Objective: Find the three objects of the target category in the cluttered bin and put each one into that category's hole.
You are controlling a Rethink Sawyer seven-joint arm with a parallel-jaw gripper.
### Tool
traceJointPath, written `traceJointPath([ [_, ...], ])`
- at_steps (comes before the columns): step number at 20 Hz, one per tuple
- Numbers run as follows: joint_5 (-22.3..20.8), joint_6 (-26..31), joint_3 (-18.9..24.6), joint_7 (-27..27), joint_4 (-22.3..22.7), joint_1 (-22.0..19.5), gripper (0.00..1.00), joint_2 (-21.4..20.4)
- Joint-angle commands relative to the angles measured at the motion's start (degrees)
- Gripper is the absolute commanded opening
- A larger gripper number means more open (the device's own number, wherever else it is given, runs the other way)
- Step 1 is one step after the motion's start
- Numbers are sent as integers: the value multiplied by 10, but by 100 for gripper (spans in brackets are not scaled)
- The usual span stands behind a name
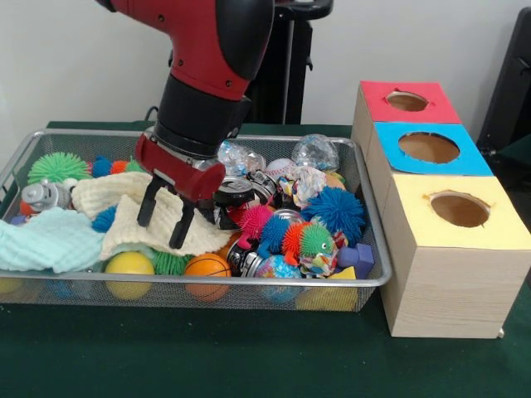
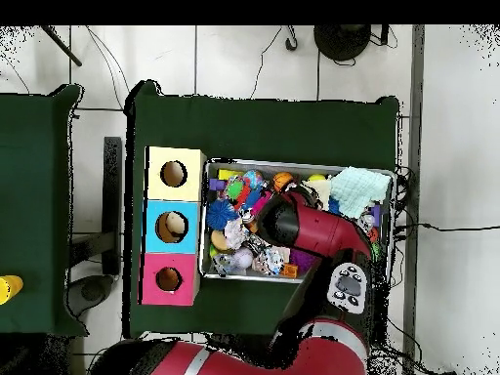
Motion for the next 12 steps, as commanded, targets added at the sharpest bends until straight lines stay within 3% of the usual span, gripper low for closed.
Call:
traceJointPath([
  [1,-54,-30,79,16,15,-25,100,31],
  [12,-87,-57,78,20,-14,-42,100,86],
])
